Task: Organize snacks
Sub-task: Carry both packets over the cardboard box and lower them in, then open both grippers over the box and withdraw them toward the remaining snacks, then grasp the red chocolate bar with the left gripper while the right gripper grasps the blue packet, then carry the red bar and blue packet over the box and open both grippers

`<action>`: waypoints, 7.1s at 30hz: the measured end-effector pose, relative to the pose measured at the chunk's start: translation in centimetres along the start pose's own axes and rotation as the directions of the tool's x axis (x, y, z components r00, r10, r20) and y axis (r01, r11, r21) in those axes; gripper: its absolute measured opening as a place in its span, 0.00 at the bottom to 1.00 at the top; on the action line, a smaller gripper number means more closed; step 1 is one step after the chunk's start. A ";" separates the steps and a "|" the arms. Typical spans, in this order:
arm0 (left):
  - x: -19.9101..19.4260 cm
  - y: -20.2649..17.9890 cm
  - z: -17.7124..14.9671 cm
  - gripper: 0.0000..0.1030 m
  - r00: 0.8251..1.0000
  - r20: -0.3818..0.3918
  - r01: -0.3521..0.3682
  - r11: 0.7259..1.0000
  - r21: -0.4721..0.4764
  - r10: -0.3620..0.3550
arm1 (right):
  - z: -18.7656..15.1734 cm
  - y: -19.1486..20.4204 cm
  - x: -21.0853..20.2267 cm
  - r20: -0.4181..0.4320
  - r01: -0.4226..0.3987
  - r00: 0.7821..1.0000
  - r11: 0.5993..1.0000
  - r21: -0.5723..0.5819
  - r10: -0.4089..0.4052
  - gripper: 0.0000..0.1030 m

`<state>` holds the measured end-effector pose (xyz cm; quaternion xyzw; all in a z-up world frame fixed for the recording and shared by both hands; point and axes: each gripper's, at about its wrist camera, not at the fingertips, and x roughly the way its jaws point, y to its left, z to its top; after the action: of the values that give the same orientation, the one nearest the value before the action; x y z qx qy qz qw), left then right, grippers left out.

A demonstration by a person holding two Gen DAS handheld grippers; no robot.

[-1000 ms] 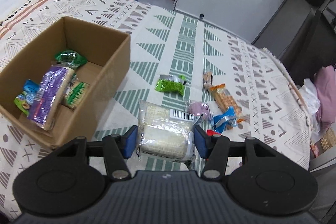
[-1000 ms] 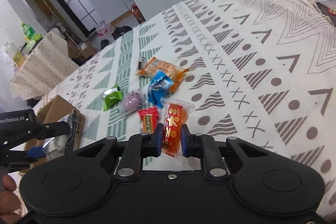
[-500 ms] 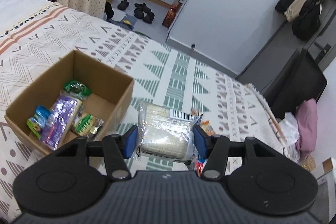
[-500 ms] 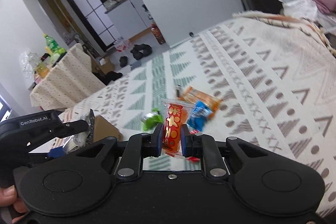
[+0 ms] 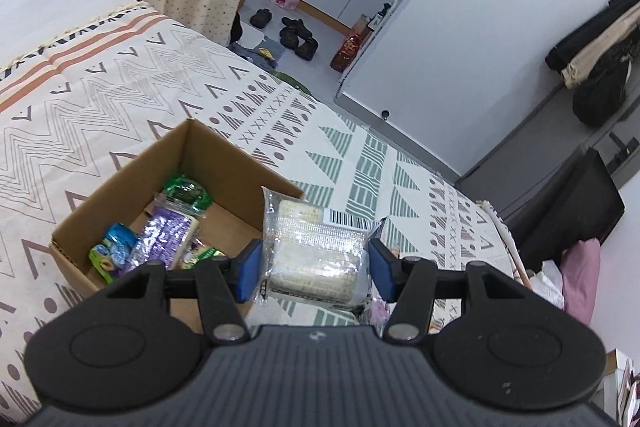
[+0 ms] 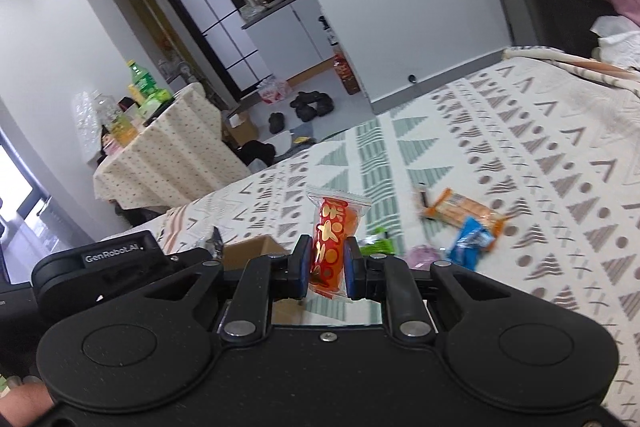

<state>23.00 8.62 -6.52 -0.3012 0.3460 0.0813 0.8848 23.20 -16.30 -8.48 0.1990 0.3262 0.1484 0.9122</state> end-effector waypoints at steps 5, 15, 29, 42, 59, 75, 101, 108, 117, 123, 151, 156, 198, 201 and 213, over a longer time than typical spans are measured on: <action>0.0 2.1 1.1 0.54 1.000 -0.001 -0.011 0.998 -0.057 0.011 | -0.4 2.2 1.3 -0.014 -0.018 1.000 0.999 -0.027 0.018 0.16; 0.5 5.9 2.8 0.54 0.999 -0.006 -0.048 0.987 -0.151 0.047 | -1.7 5.7 3.8 -0.052 -0.052 0.997 0.997 -0.049 0.049 0.16; 3.0 9.0 2.9 0.54 0.992 -0.068 -0.116 0.969 -0.218 0.103 | -2.8 8.0 7.2 -0.103 -0.076 0.992 0.995 -0.059 0.070 0.16; 2.5 10.0 3.3 0.65 0.986 -0.040 -0.167 0.944 -0.285 0.162 | -3.7 9.6 9.8 -0.168 -0.116 0.980 0.991 -0.064 0.104 0.20; 4.0 4.7 0.8 0.89 0.981 -0.110 -0.171 0.980 -0.103 0.160 | -3.0 3.5 5.6 -0.163 -0.007 0.987 1.000 -0.027 0.003 0.41; 4.4 -1.8 -3.0 0.91 0.979 -0.152 -0.118 0.987 0.108 0.134 | -1.2 -3.7 0.8 -0.115 0.098 0.989 0.995 0.000 -0.098 0.60; 8.6 -9.1 -9.8 1.00 0.980 -0.192 0.012 0.950 0.311 0.050 | -2.4 -15.6 -1.4 -0.101 0.145 0.986 0.985 0.091 -0.135 0.88; 11.9 -10.1 -12.0 1.00 0.963 -0.256 -0.002 0.951 0.309 0.086 | -2.5 -17.3 0.0 -0.088 0.103 0.992 0.983 0.150 -0.090 0.87; 14.2 -11.0 -13.3 0.97 0.956 -0.282 0.005 0.954 0.299 0.084 | -2.7 -19.7 1.8 -0.092 0.083 0.994 0.973 0.216 -0.064 0.84; 15.6 -11.4 -13.9 0.81 0.952 -0.296 0.014 0.957 0.290 0.076 | -2.6 -20.7 3.2 -0.093 0.060 0.995 0.966 0.251 -0.038 0.83; 16.7 -9.8 -13.4 0.22 0.947 -0.273 -0.069 0.935 0.347 0.171 | -2.6 -19.7 9.9 -0.127 -0.013 0.991 0.973 0.231 0.044 0.81; 16.1 -8.4 -12.1 0.22 0.953 -0.247 -0.096 0.947 0.305 0.177 | -2.5 -18.9 11.0 -0.126 -0.021 0.991 0.976 0.216 0.049 0.81; 10.5 -6.2 -7.5 0.22 0.984 -0.138 -0.086 0.981 0.172 0.110 | -2.0 -14.0 8.8 -0.116 0.010 0.993 0.997 0.073 -0.001 0.33; 8.9 -6.2 -6.8 0.22 0.991 -0.107 -0.067 0.984 0.167 0.086 | -1.6 -13.0 7.5 -0.098 0.012 0.995 0.996 0.085 -0.003 0.33; 3.9 -5.4 -3.6 0.22 1.000 -0.004 -0.022 0.991 0.130 0.023 | 1.7 -6.4 3.3 0.001 -0.060 0.998 0.998 0.009 0.060 0.32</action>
<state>25.80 1.87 -8.67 -0.2391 0.3563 0.0678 0.9007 27.66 -21.06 -11.98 0.2126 0.3204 0.1741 0.9065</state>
